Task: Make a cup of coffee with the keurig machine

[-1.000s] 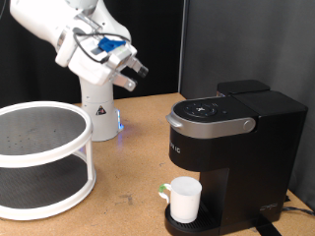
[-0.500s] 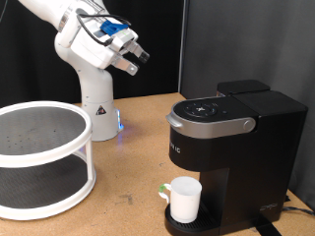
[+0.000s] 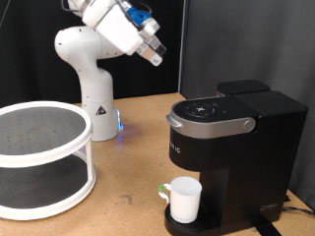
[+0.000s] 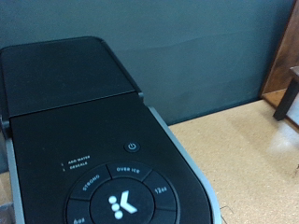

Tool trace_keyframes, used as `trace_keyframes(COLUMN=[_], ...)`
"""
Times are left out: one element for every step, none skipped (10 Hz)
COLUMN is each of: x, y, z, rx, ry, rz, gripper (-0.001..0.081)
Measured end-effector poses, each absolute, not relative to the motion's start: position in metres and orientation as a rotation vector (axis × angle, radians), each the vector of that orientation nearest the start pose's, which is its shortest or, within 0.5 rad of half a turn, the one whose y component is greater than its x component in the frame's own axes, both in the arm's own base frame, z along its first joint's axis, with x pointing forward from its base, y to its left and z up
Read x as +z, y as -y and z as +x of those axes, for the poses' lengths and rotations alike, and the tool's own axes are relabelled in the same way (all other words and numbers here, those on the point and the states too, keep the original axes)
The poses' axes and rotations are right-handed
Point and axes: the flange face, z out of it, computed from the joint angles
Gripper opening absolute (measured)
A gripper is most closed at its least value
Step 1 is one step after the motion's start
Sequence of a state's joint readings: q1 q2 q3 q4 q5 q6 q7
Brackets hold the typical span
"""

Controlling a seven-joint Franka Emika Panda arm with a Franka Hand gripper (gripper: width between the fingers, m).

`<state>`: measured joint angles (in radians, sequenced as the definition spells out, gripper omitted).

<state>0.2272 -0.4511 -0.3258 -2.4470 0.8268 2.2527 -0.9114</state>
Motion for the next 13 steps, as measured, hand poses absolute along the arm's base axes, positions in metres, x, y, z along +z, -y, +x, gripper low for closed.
trace_keyframes(x=[0.496,0.502,0.509,0.509,0.509,0.508,0.509,0.512,0.515,0.520,0.524,0.528,0.532], y=[0.022,0.013,0.005,0.000,0.001,0.000,0.000,0.001,0.001,0.002,0.003,0.005,0.005], z=[0.446,0.453,0.461,0.471,0.470,0.469,0.470,0.473,0.479,0.486,0.493,0.499,0.505], rx=[-0.681,-0.613,-0.557,-0.513,-0.522,-0.505,-0.490,-0.477,-0.464,-0.473,-0.504,-0.526,-0.549], ry=[0.474,0.575,0.657,0.702,0.688,0.703,0.736,0.787,0.851,0.910,0.974,1.043,1.072], rz=[-2.393,-2.416,-2.433,-2.451,-2.447,-2.450,-2.468,-2.502,-2.544,-2.586,-2.619,-2.630,-2.633], gripper=[0.0805,0.0805,0.0805,0.0805,0.0805,0.0805,0.0805,0.0805,0.0805,0.0805,0.0805,0.0805,0.0805])
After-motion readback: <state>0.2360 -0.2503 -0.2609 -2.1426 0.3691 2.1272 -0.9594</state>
